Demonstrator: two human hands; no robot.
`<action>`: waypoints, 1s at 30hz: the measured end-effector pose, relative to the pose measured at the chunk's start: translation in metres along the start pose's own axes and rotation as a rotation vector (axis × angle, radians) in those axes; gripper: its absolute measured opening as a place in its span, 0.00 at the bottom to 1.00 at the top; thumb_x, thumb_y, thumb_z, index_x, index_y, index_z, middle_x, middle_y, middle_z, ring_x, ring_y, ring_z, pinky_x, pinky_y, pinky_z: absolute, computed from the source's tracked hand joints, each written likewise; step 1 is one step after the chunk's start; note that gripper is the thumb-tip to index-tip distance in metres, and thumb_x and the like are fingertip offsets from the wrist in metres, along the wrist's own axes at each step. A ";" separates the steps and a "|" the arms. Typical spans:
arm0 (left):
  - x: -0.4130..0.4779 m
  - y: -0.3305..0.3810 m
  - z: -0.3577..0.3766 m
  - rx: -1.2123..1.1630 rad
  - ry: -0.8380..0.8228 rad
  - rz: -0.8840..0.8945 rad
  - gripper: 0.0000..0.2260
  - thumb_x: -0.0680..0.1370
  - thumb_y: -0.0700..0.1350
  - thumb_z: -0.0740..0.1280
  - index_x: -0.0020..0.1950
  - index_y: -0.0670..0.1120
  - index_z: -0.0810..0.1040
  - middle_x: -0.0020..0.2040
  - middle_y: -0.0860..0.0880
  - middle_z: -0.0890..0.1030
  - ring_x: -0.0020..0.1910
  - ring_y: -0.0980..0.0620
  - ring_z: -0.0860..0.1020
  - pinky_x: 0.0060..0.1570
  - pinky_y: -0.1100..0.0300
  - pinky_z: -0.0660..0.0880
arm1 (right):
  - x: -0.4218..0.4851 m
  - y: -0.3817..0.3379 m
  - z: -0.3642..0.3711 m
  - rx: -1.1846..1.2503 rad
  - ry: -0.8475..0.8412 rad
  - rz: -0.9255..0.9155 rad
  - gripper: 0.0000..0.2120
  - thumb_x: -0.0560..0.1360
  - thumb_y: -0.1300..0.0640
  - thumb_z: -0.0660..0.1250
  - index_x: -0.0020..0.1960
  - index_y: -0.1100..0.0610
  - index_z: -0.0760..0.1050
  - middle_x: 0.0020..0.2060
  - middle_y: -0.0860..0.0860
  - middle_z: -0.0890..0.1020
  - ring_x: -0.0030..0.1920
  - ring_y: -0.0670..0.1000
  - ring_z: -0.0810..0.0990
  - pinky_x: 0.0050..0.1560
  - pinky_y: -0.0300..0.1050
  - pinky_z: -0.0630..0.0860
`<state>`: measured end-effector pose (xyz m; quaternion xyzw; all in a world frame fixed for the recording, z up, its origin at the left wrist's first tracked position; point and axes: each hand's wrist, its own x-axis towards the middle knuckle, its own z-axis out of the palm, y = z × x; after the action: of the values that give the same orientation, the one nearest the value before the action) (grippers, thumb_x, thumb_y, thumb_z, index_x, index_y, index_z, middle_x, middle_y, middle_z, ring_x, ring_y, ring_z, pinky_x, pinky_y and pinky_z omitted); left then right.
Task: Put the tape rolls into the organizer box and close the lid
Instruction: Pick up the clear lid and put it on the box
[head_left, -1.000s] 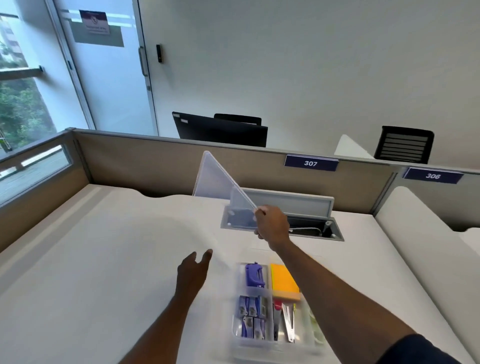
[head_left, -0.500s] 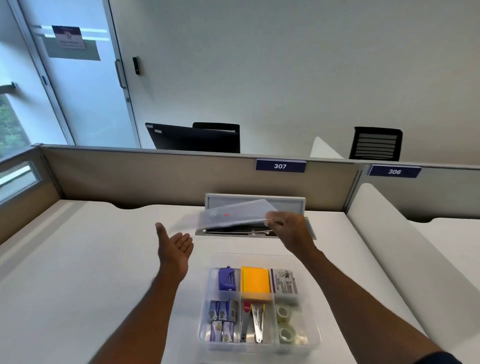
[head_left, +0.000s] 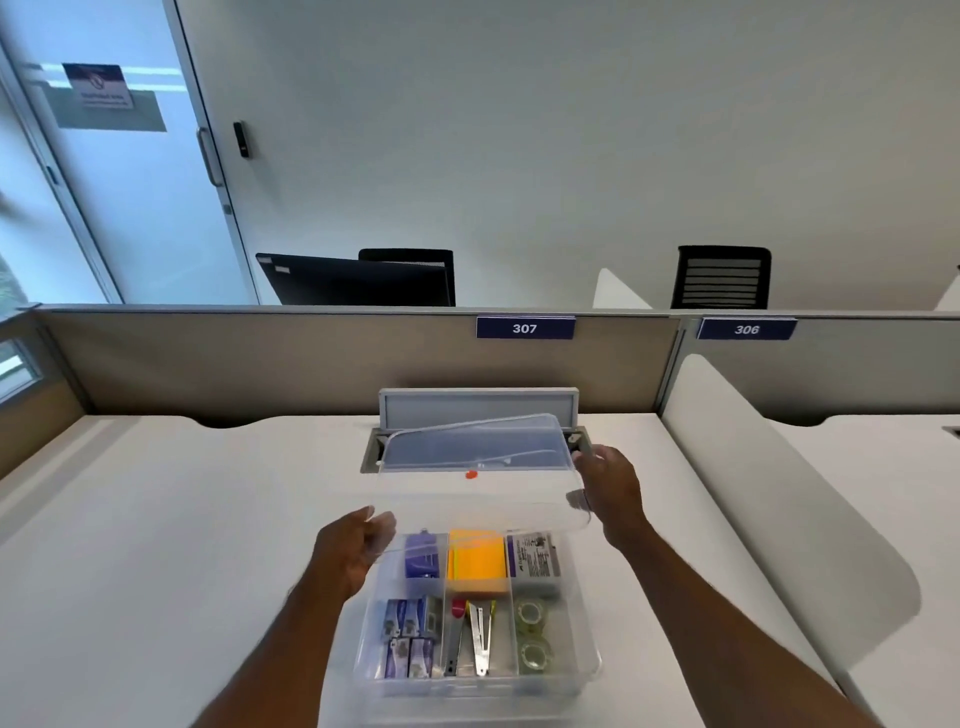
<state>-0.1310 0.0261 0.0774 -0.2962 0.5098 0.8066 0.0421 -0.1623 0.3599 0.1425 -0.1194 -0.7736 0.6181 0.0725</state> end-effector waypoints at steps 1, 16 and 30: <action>-0.004 -0.001 0.002 0.045 -0.029 0.001 0.09 0.79 0.40 0.64 0.44 0.36 0.78 0.33 0.42 0.85 0.35 0.47 0.83 0.38 0.57 0.79 | 0.001 0.004 -0.003 0.017 -0.026 0.091 0.21 0.74 0.53 0.66 0.64 0.61 0.70 0.47 0.59 0.81 0.30 0.54 0.83 0.29 0.43 0.79; -0.032 -0.042 -0.008 1.150 0.346 0.340 0.13 0.76 0.48 0.66 0.36 0.41 0.74 0.42 0.40 0.82 0.36 0.47 0.73 0.40 0.58 0.68 | -0.033 0.070 0.013 -0.815 -0.204 0.027 0.19 0.79 0.56 0.57 0.68 0.61 0.66 0.62 0.61 0.76 0.61 0.62 0.77 0.59 0.50 0.74; -0.041 -0.051 -0.010 1.091 0.205 0.231 0.06 0.76 0.38 0.63 0.39 0.43 0.75 0.55 0.37 0.80 0.52 0.39 0.78 0.49 0.56 0.72 | -0.049 0.105 0.015 -1.056 -0.226 -0.132 0.22 0.79 0.58 0.52 0.73 0.50 0.61 0.56 0.57 0.75 0.54 0.60 0.80 0.56 0.49 0.75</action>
<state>-0.0743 0.0513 0.0549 -0.2506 0.8833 0.3929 0.0511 -0.1092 0.3540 0.0385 -0.0236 -0.9877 0.1486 -0.0421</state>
